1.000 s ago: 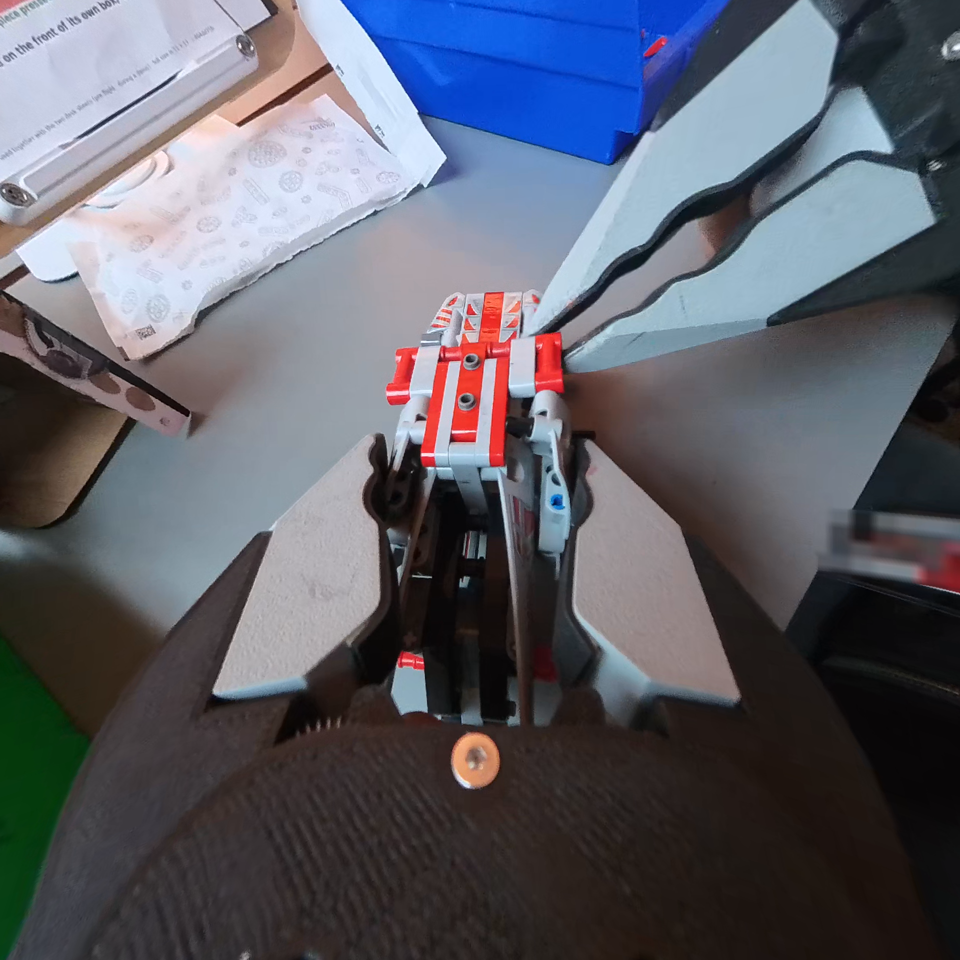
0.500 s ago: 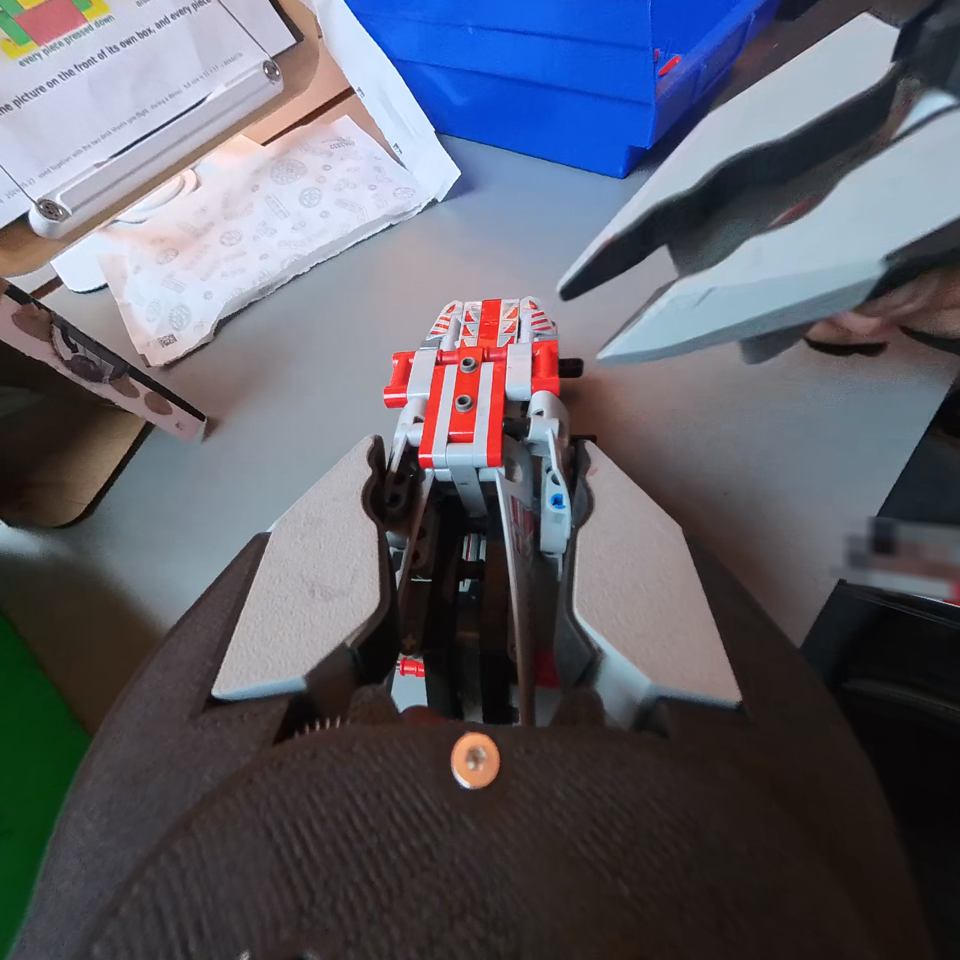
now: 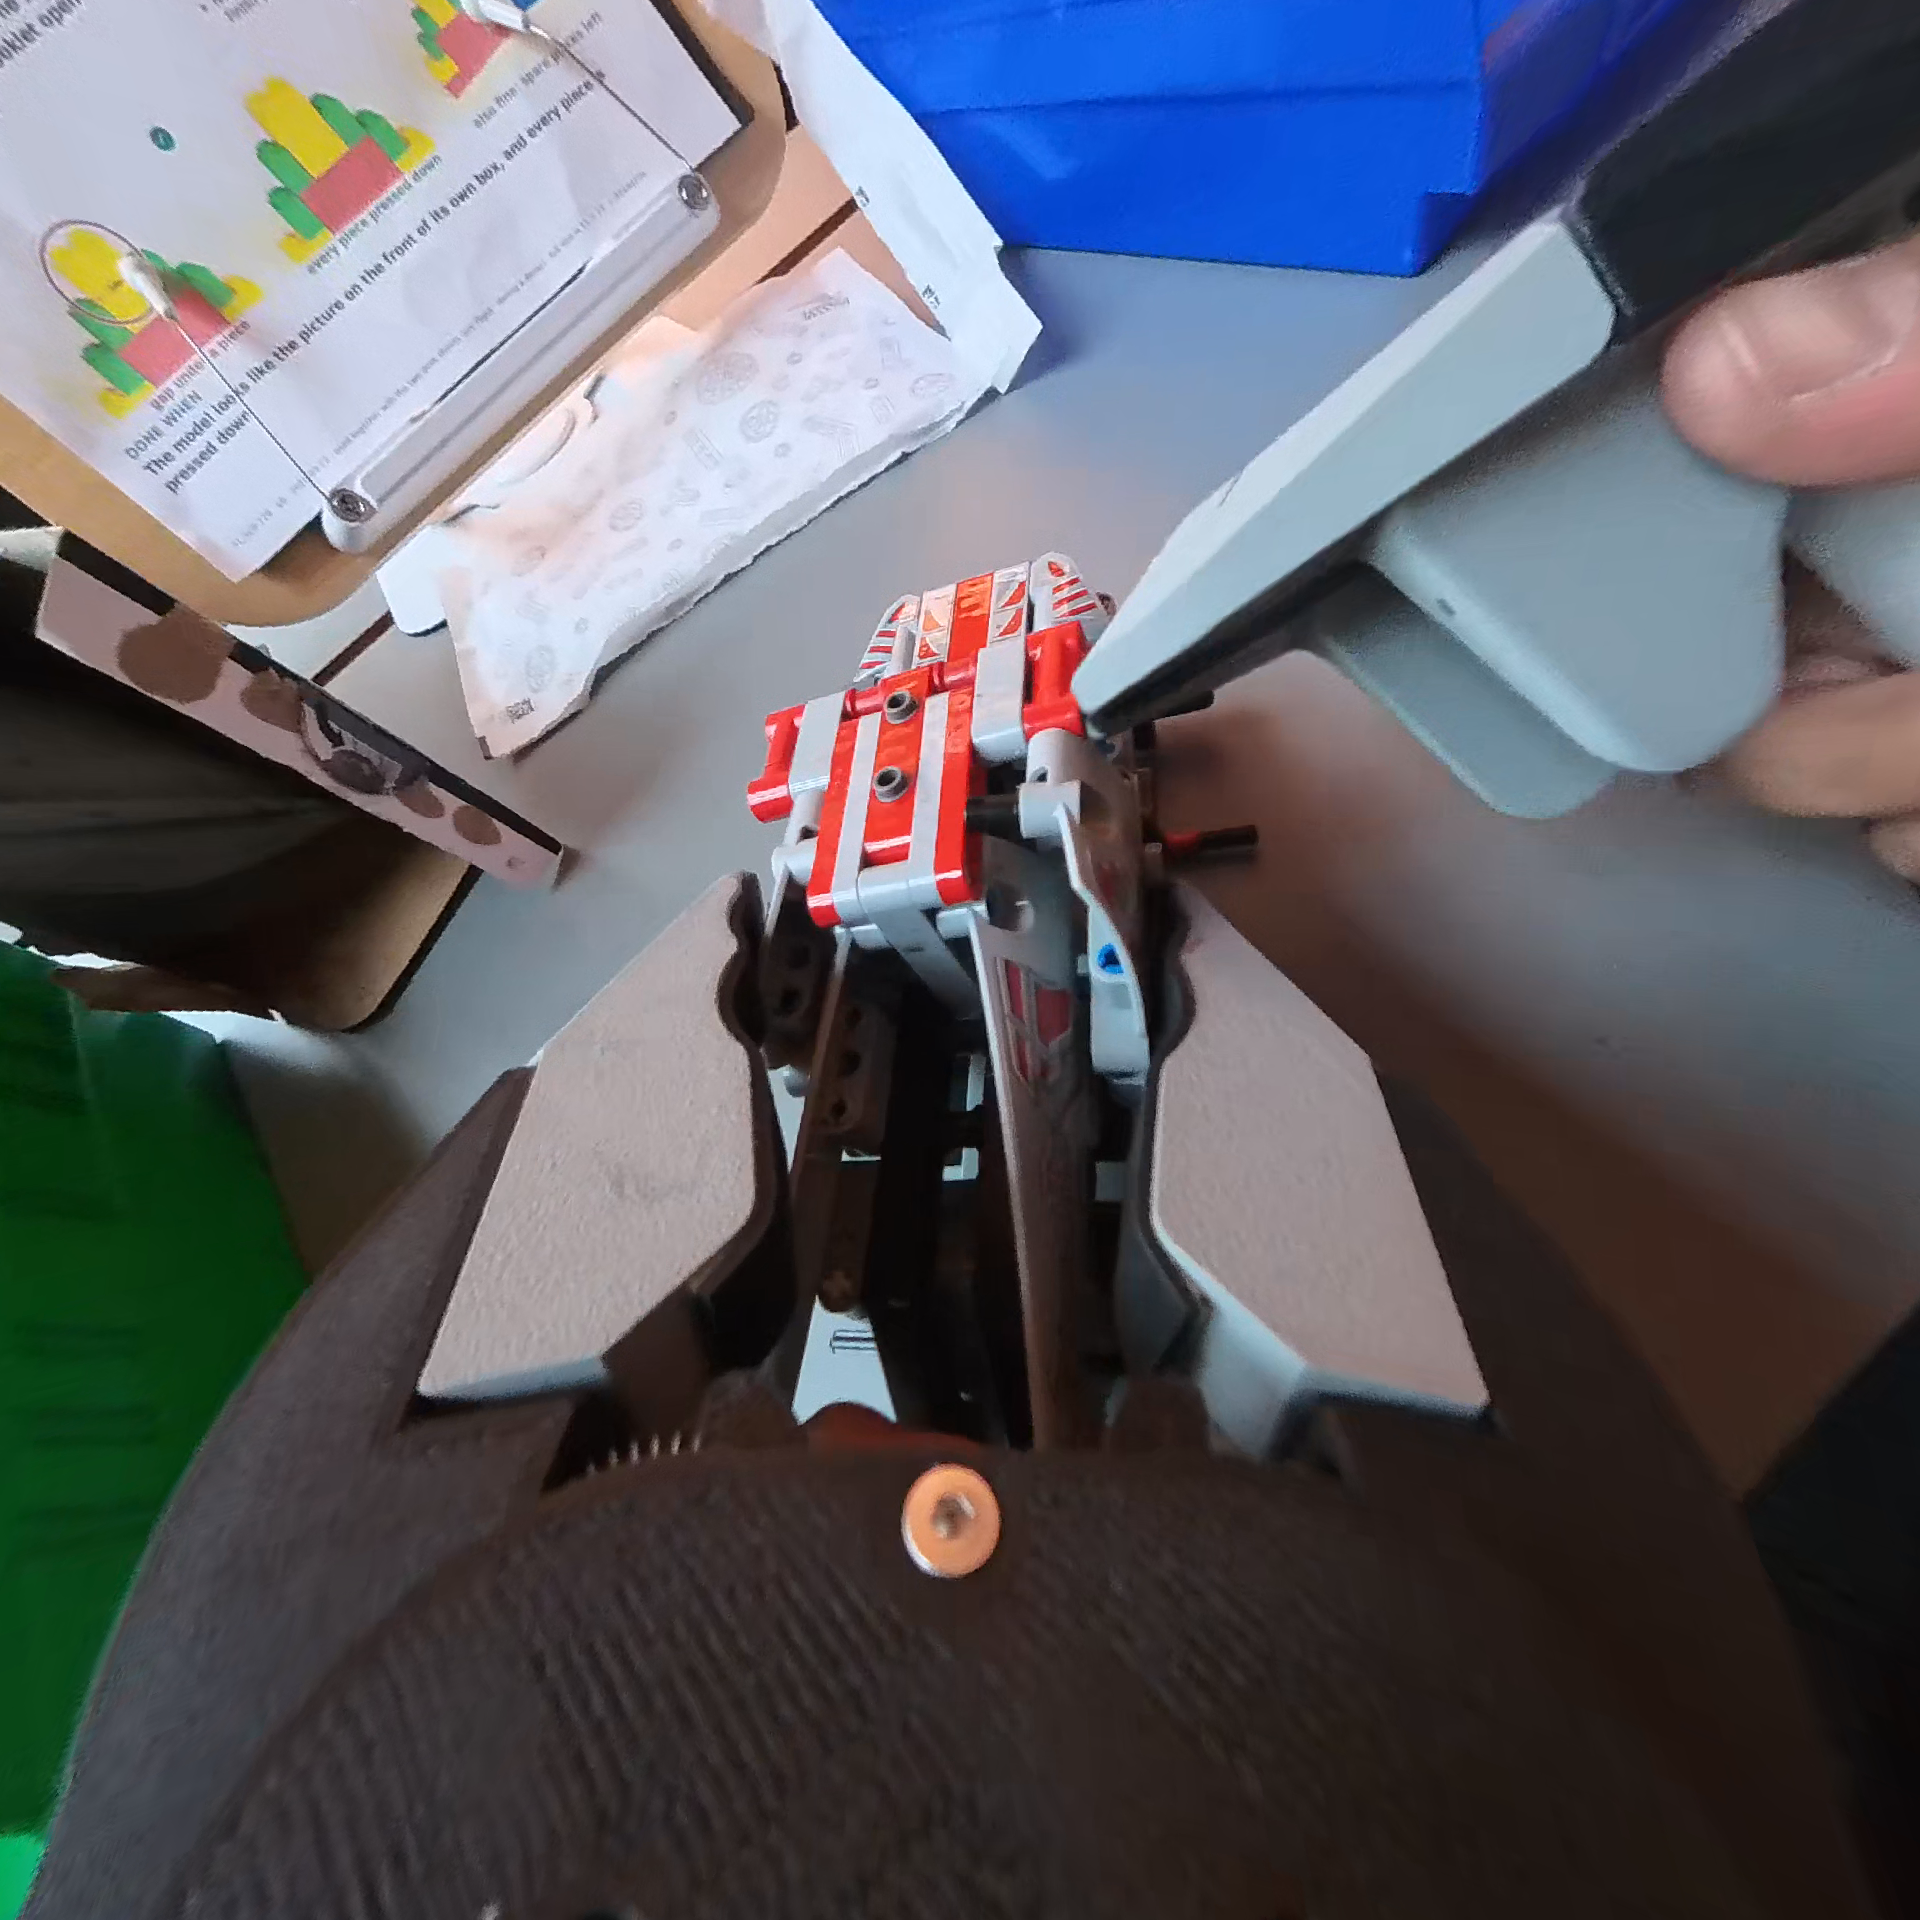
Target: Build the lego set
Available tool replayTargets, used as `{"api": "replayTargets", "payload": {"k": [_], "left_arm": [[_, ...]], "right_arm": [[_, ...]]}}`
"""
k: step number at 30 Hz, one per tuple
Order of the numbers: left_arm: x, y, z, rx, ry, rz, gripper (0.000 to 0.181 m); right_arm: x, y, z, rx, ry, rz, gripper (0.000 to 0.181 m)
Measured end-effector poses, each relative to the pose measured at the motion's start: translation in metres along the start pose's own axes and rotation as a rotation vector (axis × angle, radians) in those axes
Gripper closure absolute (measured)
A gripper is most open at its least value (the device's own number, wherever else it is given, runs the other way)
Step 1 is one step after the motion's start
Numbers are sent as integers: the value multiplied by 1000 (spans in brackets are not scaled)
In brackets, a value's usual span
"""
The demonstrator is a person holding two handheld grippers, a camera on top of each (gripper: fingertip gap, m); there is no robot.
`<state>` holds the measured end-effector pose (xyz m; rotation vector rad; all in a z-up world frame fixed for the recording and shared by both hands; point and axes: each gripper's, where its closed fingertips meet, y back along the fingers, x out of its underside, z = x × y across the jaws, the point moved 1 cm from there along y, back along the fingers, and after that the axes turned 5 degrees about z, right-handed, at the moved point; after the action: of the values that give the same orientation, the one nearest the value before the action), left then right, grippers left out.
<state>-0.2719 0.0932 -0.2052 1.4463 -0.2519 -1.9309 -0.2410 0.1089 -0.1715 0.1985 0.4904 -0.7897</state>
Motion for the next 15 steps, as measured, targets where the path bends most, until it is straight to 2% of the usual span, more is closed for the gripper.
{"api": "replayTargets", "payload": {"k": [4, 8, 10, 13, 15], "left_arm": [[3, 0, 5, -6, -19, 5, 108], [-1, 1, 2, -8, -103, -33, 108], [-4, 2, 2, -57, -145, -45, 108], [-10, 3, 7, -192, -261, -80, 108], [-12, 5, 4, -229, -354, -114, 108]], "right_arm": [[3, -1, -6, -84, -155, -70, 180], [4, -2, -12, -37, -104, -70, 181], [1, -3, -17, 14, -86, -60, 181], [1, -3, -14, -2, -61, -58, 181], [4, 1, -14, -5, -39, -47, 181]]}}
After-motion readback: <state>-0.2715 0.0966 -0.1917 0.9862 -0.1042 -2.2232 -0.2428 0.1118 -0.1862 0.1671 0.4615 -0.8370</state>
